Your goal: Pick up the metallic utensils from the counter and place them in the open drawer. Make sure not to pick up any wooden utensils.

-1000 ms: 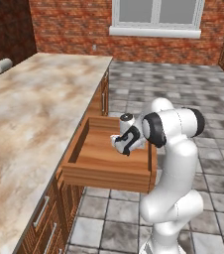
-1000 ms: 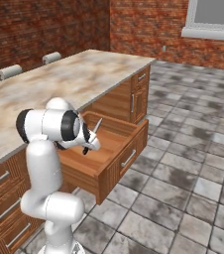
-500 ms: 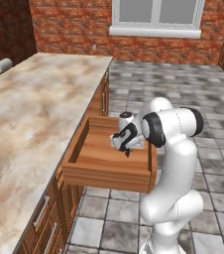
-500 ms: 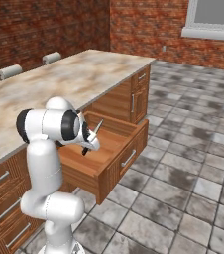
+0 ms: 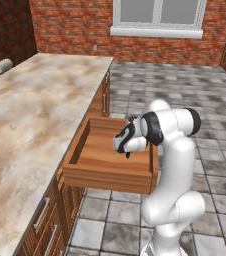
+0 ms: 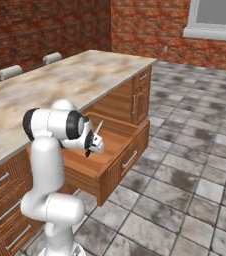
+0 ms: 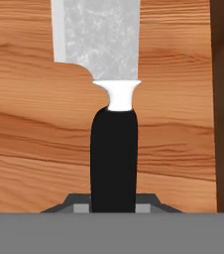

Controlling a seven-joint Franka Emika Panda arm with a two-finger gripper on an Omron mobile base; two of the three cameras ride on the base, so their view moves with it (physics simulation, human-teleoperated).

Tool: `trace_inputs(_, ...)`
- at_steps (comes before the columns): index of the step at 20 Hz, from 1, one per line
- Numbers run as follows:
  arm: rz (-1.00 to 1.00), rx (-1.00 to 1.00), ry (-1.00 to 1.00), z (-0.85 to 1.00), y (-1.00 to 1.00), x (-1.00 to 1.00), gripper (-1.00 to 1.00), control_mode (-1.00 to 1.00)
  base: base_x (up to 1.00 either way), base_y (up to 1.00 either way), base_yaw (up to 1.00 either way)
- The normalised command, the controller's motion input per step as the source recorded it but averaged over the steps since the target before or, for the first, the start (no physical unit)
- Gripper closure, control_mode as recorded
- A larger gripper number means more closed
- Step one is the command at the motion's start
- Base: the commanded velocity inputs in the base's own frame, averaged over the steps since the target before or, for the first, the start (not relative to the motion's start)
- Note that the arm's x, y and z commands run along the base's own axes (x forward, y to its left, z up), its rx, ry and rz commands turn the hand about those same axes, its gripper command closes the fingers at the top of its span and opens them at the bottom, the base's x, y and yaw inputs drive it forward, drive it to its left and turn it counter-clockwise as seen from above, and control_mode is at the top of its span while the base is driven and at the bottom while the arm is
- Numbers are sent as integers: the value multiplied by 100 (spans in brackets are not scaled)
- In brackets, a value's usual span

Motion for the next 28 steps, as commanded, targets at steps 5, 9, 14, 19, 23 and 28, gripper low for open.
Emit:
trace_inputs(5, 8, 3, 2, -11, 0, 16, 100, -100, 0, 0, 0)
trace_inputs(9, 0, 0, 5, -8, 0, 20, 100, -100, 0, 0, 0)
trace_inputs(14, 0, 0, 5, -22, 0, 12, 100, -100, 0, 0, 0)
trace_inputs(19, 0, -1, 16, -34, 0, 1, 100, -100, 0, 0, 0)
trace_inputs(23, 0, -3, 21, -37, 0, 10, 100, -100, 0, 0, 0)
trace_inputs(28, 0, 0, 15, -6, 0, 11, 100, -100, 0, 0, 0)
